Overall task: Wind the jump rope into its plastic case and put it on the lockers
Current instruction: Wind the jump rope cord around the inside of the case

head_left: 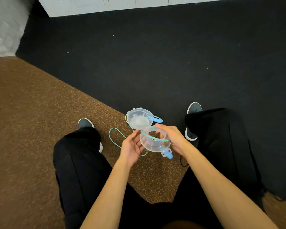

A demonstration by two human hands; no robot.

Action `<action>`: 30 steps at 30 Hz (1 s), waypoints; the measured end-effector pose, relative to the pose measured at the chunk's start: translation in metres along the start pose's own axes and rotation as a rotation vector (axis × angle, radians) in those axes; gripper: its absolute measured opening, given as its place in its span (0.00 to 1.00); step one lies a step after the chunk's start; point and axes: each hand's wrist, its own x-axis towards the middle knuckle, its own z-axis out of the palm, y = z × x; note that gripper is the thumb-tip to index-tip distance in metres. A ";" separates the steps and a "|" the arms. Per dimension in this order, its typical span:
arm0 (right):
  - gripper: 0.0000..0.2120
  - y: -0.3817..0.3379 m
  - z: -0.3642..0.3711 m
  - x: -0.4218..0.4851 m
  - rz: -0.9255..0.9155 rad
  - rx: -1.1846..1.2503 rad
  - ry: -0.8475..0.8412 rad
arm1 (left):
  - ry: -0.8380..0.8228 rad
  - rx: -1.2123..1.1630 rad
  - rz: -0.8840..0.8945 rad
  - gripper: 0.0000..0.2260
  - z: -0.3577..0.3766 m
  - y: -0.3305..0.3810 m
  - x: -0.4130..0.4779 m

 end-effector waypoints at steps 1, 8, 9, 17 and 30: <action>0.17 0.000 -0.001 -0.001 0.002 0.022 -0.014 | -0.005 0.031 0.004 0.12 0.000 0.000 0.002; 0.17 -0.016 -0.013 -0.011 0.046 0.055 -0.048 | 0.084 1.177 0.359 0.10 -0.026 -0.024 0.019; 0.17 -0.021 -0.016 -0.013 0.044 0.062 -0.037 | 0.134 1.260 0.388 0.14 -0.033 -0.024 0.021; 0.11 -0.064 -0.046 -0.027 0.090 0.398 -0.031 | 0.341 1.433 0.311 0.09 -0.070 -0.012 0.021; 0.15 -0.048 -0.045 -0.011 0.044 0.147 0.062 | 0.213 1.336 0.375 0.10 -0.050 -0.013 0.015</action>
